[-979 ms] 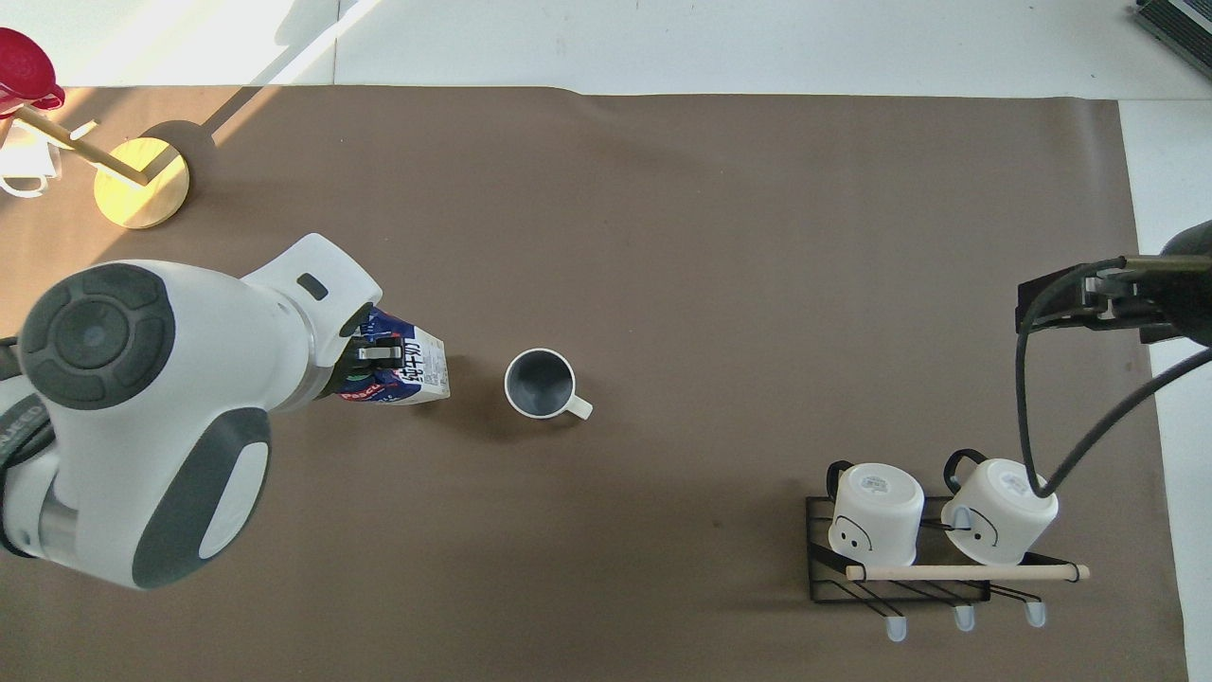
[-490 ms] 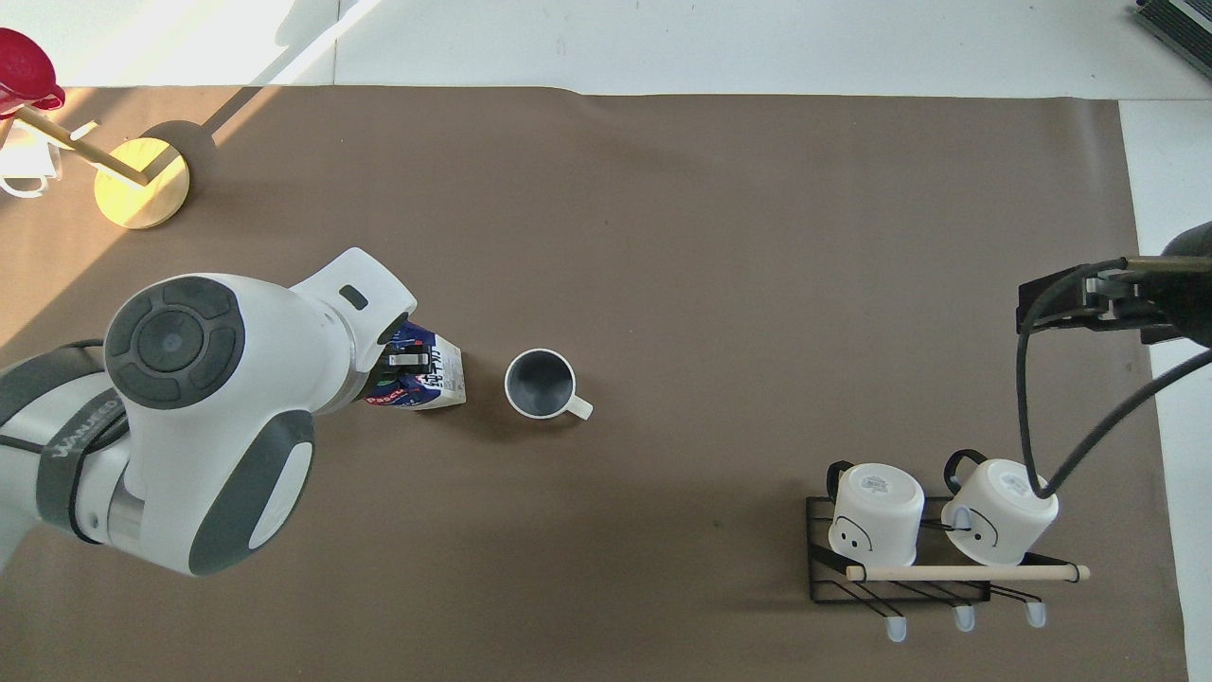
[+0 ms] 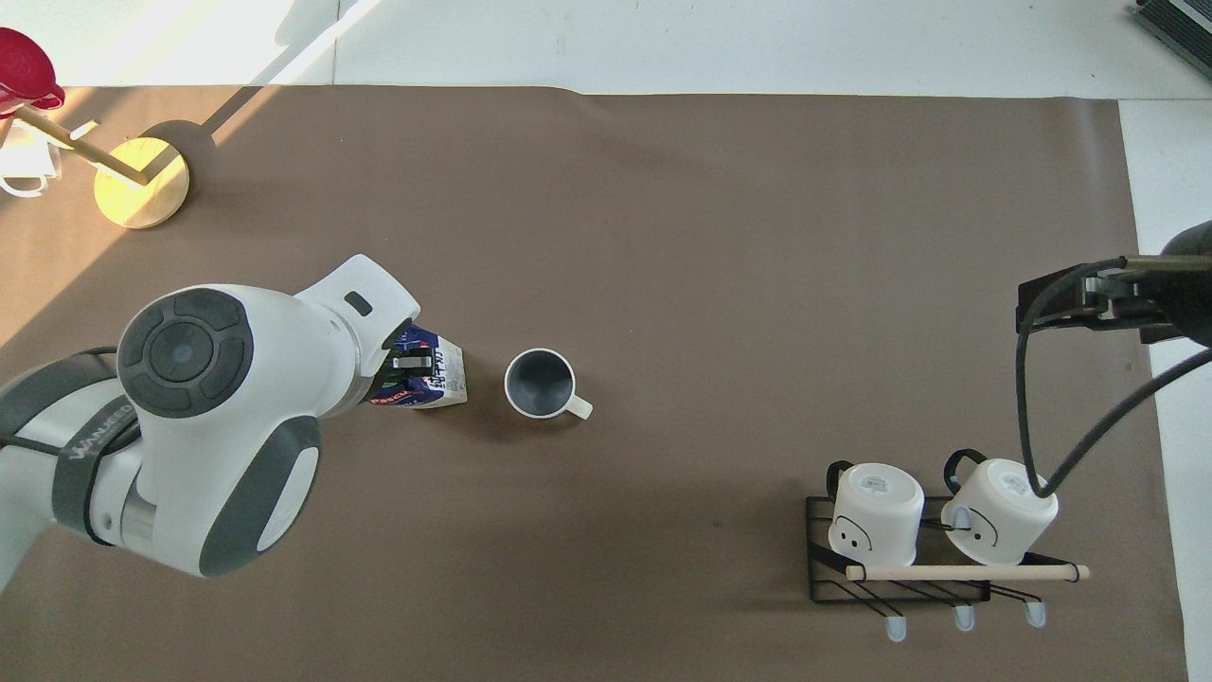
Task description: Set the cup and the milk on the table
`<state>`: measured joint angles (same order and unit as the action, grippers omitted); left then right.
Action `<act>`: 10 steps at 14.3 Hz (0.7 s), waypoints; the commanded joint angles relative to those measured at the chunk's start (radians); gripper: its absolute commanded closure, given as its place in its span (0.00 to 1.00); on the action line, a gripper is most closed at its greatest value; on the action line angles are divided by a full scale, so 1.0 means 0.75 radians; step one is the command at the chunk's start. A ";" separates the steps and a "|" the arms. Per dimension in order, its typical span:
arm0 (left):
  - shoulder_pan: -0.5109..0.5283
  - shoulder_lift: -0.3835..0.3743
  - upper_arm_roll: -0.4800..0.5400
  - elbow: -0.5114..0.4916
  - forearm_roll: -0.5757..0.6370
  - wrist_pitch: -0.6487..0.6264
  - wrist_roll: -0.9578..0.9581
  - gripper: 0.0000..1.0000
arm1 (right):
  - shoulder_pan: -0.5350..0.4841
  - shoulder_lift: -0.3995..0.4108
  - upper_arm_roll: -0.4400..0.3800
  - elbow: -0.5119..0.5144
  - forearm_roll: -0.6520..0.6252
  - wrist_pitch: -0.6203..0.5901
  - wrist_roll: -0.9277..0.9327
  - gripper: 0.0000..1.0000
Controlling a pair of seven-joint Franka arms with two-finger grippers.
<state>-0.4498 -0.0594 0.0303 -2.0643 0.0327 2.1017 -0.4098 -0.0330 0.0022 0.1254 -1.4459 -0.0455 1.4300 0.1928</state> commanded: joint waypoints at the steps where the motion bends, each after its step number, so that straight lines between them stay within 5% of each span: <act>1: -0.006 -0.019 0.019 0.144 0.026 -0.192 -0.010 0.00 | -0.024 0.009 0.009 0.018 0.026 -0.007 -0.028 0.00; 5: 0.011 -0.033 0.037 0.377 0.026 -0.466 0.006 0.00 | -0.024 0.009 0.009 0.018 0.026 -0.007 -0.028 0.00; 10: 0.209 -0.039 0.039 0.611 0.014 -0.765 0.325 0.00 | -0.024 0.009 0.009 0.018 0.026 -0.005 -0.028 0.00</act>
<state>-0.3445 -0.0984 0.0633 -1.6714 0.0338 1.6074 -0.2486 -0.0330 0.0023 0.1254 -1.4459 -0.0455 1.4300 0.1928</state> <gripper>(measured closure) 0.000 0.000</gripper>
